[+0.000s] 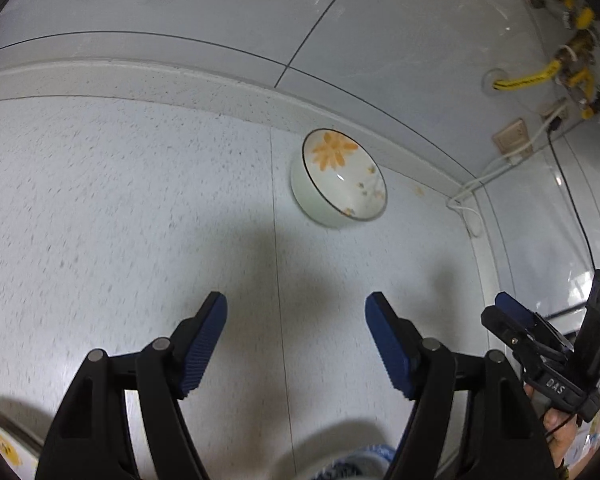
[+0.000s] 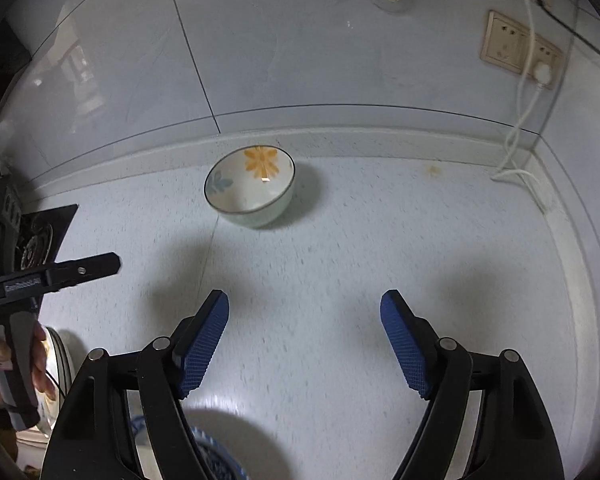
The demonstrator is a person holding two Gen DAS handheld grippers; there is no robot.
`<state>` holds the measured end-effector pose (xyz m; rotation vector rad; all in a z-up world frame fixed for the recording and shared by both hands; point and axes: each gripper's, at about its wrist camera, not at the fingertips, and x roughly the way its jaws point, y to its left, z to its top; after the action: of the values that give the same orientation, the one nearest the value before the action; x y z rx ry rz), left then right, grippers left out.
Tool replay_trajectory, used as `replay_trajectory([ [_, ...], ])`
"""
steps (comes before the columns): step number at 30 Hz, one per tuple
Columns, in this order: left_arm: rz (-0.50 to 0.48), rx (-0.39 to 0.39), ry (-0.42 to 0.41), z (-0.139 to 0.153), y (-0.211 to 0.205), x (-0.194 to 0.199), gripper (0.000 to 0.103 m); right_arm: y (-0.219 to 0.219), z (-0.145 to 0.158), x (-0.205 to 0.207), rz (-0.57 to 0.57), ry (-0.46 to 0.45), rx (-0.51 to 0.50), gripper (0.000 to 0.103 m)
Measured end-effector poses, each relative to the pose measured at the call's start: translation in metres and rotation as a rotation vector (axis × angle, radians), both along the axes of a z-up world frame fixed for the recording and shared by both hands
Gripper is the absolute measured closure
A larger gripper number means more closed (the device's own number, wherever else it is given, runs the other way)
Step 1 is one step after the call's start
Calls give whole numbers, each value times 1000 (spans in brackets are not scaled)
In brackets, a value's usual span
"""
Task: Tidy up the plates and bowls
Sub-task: 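Move both grippers to the rim of the orange-flower bowl, then close the right gripper on the flower bowl rim while the left gripper grips it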
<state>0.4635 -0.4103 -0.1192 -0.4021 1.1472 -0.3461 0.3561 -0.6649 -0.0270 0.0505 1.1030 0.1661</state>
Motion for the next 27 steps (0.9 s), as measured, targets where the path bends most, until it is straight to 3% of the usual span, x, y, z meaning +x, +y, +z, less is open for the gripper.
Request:
replay_trajectory([
  [8,41,62,29,-33,-22,80,32,6,-52,77,19,48,131,29],
  [17,81,74,89,-76,-37,137,34,1,-98,123,-12,90,257,29],
  [20,81,44,116,-88,-39,150,44,1,-108,132,-17,113,269,30],
  [22,80,26,113,-93,-42,156,52,3,-113,135,-16,126,276,39],
  [24,56,0,118,-97,-47,163,69,5,-120,138,-15,153,291,48],
  [27,42,-70,153,-104,-52,165,86,11,-126,138,11,171,315,70],
])
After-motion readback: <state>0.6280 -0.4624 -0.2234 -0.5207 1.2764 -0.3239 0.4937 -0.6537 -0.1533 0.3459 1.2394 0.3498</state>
